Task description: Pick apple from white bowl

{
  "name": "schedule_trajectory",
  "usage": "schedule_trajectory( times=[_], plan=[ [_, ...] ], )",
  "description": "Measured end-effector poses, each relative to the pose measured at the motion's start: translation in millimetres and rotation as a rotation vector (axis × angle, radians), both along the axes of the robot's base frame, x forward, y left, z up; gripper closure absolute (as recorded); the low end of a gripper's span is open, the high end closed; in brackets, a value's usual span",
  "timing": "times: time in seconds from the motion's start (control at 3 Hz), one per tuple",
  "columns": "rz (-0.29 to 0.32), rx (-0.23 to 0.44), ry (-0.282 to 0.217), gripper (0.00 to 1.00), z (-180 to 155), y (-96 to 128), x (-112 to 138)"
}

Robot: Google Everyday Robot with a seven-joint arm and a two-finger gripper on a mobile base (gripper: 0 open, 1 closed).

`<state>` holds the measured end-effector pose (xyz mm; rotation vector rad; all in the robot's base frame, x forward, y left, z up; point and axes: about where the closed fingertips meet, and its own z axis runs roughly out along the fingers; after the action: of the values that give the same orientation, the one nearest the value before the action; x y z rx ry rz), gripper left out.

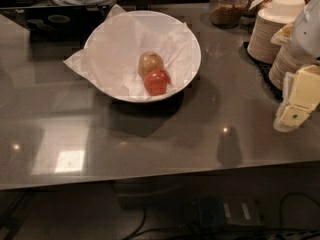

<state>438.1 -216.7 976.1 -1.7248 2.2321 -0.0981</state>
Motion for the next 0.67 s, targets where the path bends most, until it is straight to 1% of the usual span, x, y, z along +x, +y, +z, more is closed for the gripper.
schedule_trajectory(
  times=[0.33, 0.67],
  plan=[
    [0.003, 0.005, -0.015, 0.00, 2, 3, 3],
    [0.053, 0.048, -0.058, 0.00, 3, 23, 24]
  ],
)
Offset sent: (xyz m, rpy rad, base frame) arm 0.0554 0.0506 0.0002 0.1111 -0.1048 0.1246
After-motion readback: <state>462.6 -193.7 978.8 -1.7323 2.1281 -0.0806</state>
